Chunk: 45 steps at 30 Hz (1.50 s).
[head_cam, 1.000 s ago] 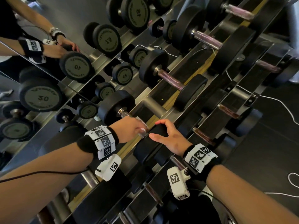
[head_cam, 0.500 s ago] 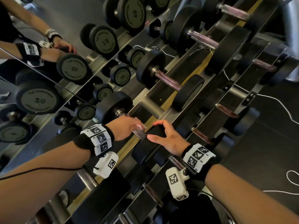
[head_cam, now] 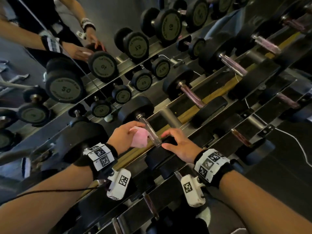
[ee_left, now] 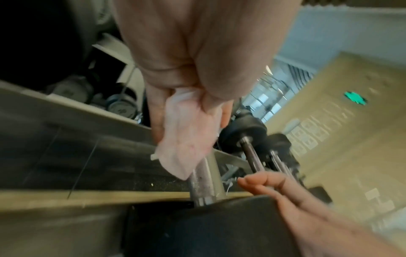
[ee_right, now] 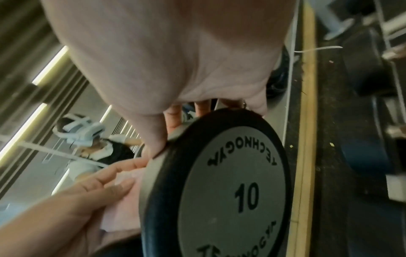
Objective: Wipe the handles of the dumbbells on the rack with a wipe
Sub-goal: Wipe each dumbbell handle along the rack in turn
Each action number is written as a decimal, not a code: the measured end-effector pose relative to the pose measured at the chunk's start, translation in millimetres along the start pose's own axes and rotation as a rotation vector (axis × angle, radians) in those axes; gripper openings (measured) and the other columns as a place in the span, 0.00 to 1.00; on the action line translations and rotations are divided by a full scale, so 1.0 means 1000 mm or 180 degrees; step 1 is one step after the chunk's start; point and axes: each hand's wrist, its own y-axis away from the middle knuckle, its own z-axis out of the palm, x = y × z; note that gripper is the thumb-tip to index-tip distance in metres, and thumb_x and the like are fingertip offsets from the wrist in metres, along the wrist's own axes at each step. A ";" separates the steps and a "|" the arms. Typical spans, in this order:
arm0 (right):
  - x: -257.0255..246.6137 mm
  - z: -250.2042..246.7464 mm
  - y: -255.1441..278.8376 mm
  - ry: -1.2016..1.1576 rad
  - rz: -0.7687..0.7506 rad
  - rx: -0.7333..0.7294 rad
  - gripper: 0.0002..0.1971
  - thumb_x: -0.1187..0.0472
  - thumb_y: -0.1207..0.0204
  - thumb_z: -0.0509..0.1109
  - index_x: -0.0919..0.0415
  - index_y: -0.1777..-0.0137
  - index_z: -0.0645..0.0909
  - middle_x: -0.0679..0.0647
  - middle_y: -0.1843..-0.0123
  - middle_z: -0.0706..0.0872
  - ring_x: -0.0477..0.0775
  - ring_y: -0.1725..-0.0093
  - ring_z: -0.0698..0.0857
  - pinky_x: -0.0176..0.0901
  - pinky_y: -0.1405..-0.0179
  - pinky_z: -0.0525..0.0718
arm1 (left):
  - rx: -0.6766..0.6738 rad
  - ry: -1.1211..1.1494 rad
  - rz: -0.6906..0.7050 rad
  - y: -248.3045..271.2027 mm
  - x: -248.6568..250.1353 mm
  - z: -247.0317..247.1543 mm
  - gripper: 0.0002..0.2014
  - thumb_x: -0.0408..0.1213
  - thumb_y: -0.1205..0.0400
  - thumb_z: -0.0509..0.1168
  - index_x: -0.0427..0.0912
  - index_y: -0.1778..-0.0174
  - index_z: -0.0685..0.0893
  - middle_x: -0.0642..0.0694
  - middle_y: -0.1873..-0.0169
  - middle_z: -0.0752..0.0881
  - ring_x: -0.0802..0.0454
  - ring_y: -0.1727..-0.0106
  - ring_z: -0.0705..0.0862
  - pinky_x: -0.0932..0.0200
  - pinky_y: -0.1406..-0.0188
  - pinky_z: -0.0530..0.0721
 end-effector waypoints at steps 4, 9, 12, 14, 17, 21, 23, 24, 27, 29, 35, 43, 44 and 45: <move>-0.008 0.000 0.001 0.0286 -0.0029 -0.0162 0.12 0.53 0.17 0.67 0.52 0.36 0.77 0.49 0.35 0.73 0.47 0.36 0.75 0.43 0.30 0.72 | 0.0555 0.1264 -0.0840 0.012 -0.008 0.008 0.20 0.27 0.12 0.53 0.50 0.46 0.89 0.37 0.41 0.85 0.36 0.45 0.87 0.36 0.50 0.90; -0.011 -0.001 0.000 0.0316 0.0027 -0.0190 0.11 0.55 0.16 0.66 0.55 0.36 0.79 0.50 0.36 0.74 0.47 0.34 0.74 0.36 0.34 0.67 | 0.1013 0.2320 -0.1221 0.005 -0.015 0.031 0.15 0.20 0.15 0.56 0.30 0.36 0.83 0.29 0.46 0.86 0.39 0.55 0.86 0.52 0.54 0.88; -0.011 0.000 0.001 0.0238 0.0036 -0.0141 0.10 0.56 0.16 0.66 0.55 0.37 0.79 0.50 0.35 0.74 0.46 0.34 0.74 0.31 0.38 0.65 | 0.1095 0.2441 -0.1435 -0.005 -0.013 0.045 0.16 0.22 0.15 0.58 0.36 0.34 0.83 0.31 0.38 0.85 0.35 0.39 0.85 0.41 0.31 0.81; -0.010 0.001 0.002 0.0178 0.0037 -0.0123 0.10 0.56 0.16 0.66 0.55 0.36 0.79 0.49 0.35 0.74 0.45 0.34 0.74 0.32 0.37 0.67 | 0.1302 0.2861 -0.1584 -0.014 -0.012 0.055 0.17 0.21 0.14 0.58 0.35 0.31 0.82 0.30 0.34 0.83 0.32 0.32 0.82 0.40 0.26 0.77; -0.005 0.002 0.001 0.0123 0.0079 -0.0134 0.10 0.56 0.16 0.66 0.51 0.36 0.78 0.45 0.35 0.74 0.40 0.36 0.74 0.27 0.39 0.69 | 0.1504 0.3238 -0.1680 -0.022 -0.008 0.066 0.20 0.23 0.14 0.59 0.39 0.26 0.79 0.33 0.34 0.84 0.35 0.33 0.83 0.42 0.27 0.78; -0.001 0.002 -0.002 0.0046 0.0083 -0.0155 0.11 0.56 0.16 0.66 0.51 0.35 0.77 0.43 0.33 0.74 0.41 0.34 0.74 0.24 0.39 0.69 | 0.1422 0.3895 -0.1669 -0.021 0.004 0.069 0.16 0.25 0.15 0.64 0.32 0.31 0.83 0.32 0.43 0.88 0.39 0.45 0.87 0.44 0.38 0.84; 0.000 0.002 -0.002 -0.0018 0.0093 -0.0196 0.11 0.56 0.16 0.66 0.51 0.34 0.77 0.44 0.32 0.73 0.44 0.31 0.74 0.34 0.32 0.70 | 0.1294 0.4076 -0.1525 -0.015 0.010 0.070 0.15 0.25 0.15 0.65 0.29 0.32 0.82 0.31 0.50 0.88 0.38 0.52 0.87 0.46 0.48 0.85; 0.000 0.002 -0.002 -0.0043 0.0103 -0.0204 0.12 0.56 0.16 0.66 0.52 0.34 0.77 0.44 0.31 0.73 0.45 0.30 0.74 0.38 0.29 0.71 | 0.1183 0.4057 -0.1492 -0.012 0.012 0.071 0.15 0.27 0.15 0.66 0.31 0.33 0.83 0.31 0.50 0.89 0.38 0.52 0.88 0.46 0.47 0.86; 0.003 0.001 -0.002 -0.0015 0.0063 -0.0190 0.13 0.55 0.16 0.65 0.51 0.33 0.76 0.44 0.30 0.71 0.45 0.29 0.73 0.40 0.26 0.69 | 0.0971 0.3766 -0.1499 0.004 0.010 0.075 0.14 0.29 0.18 0.70 0.43 0.37 0.88 0.36 0.49 0.92 0.42 0.47 0.91 0.49 0.40 0.87; 0.004 0.001 -0.002 0.0000 0.0010 -0.0208 0.13 0.55 0.16 0.65 0.50 0.33 0.76 0.44 0.29 0.71 0.44 0.29 0.72 0.31 0.31 0.68 | 0.0870 0.3937 -0.1579 0.012 0.007 0.076 0.12 0.27 0.18 0.68 0.47 0.43 0.89 0.38 0.50 0.92 0.43 0.50 0.92 0.50 0.46 0.89; 0.011 0.001 -0.005 -0.0085 0.0005 -0.0262 0.13 0.54 0.16 0.65 0.49 0.34 0.76 0.41 0.29 0.70 0.40 0.30 0.72 0.15 0.43 0.69 | 0.1078 0.4566 -0.1818 0.014 0.013 0.063 0.17 0.25 0.13 0.59 0.41 0.57 0.92 0.41 0.62 0.92 0.48 0.65 0.92 0.58 0.64 0.88; 0.020 0.005 -0.007 -0.0232 -0.0059 -0.0183 0.12 0.49 0.18 0.66 0.42 0.36 0.76 0.34 0.30 0.70 0.30 0.31 0.70 0.15 0.42 0.68 | 0.0979 0.4208 -0.1615 0.000 0.029 0.068 0.15 0.20 0.15 0.58 0.34 0.36 0.82 0.37 0.52 0.87 0.39 0.50 0.86 0.37 0.29 0.79; 0.019 0.005 -0.007 -0.0254 -0.0071 -0.0167 0.14 0.47 0.20 0.66 0.42 0.36 0.76 0.34 0.30 0.70 0.30 0.31 0.70 0.13 0.43 0.68 | 0.0900 0.4112 -0.1597 0.003 0.026 0.070 0.14 0.21 0.15 0.60 0.34 0.35 0.83 0.34 0.51 0.89 0.37 0.49 0.88 0.38 0.33 0.82; 0.019 0.005 -0.007 -0.0256 -0.0088 -0.0151 0.16 0.43 0.23 0.66 0.42 0.36 0.76 0.34 0.30 0.70 0.31 0.31 0.70 0.12 0.43 0.67 | 0.0833 0.4071 -0.1628 0.008 0.024 0.070 0.13 0.24 0.15 0.62 0.35 0.37 0.85 0.33 0.52 0.90 0.37 0.50 0.90 0.42 0.40 0.87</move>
